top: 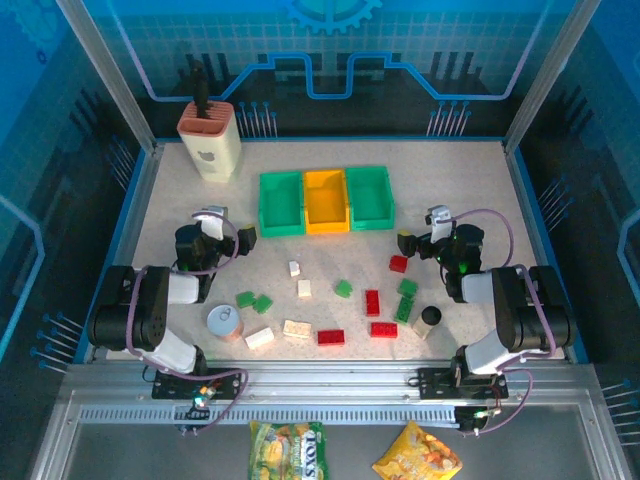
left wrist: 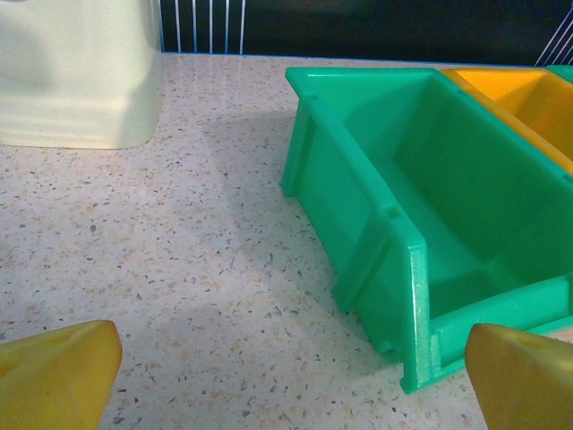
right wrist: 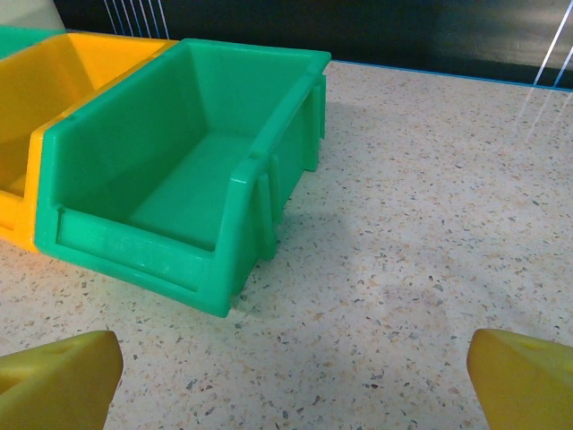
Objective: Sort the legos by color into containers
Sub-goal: Pick up the lego from the center of the table.
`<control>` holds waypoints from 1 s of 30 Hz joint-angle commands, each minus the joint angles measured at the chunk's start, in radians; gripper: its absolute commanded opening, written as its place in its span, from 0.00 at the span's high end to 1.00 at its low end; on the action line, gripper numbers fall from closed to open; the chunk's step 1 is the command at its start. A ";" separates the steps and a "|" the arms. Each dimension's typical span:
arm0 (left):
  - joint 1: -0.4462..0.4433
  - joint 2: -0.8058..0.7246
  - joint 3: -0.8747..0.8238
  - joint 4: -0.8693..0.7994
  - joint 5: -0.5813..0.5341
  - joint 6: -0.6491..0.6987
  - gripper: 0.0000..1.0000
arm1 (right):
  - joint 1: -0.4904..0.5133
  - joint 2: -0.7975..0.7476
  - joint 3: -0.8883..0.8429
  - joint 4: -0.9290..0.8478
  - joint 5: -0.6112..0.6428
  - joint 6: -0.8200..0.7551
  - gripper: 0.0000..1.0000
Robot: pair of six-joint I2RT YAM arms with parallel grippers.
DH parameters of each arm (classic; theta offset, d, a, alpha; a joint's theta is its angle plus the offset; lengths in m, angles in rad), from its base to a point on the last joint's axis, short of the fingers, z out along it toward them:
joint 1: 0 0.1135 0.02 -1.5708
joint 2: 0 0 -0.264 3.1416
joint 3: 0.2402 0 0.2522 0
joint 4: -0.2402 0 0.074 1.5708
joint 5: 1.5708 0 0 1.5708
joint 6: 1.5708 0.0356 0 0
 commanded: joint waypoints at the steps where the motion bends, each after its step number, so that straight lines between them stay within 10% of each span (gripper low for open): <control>1: 0.006 0.001 -0.005 0.034 -0.015 -0.007 0.01 | -0.005 -0.004 0.001 0.038 -0.007 -0.017 0.00; 15: -0.005 -0.255 0.064 -0.333 -0.173 -0.075 0.01 | 0.007 -0.209 0.096 -0.349 0.073 0.024 0.00; 30: -0.012 -0.381 0.444 -1.240 -0.208 -0.258 0.02 | 0.122 -0.213 0.457 -1.227 0.243 0.261 0.12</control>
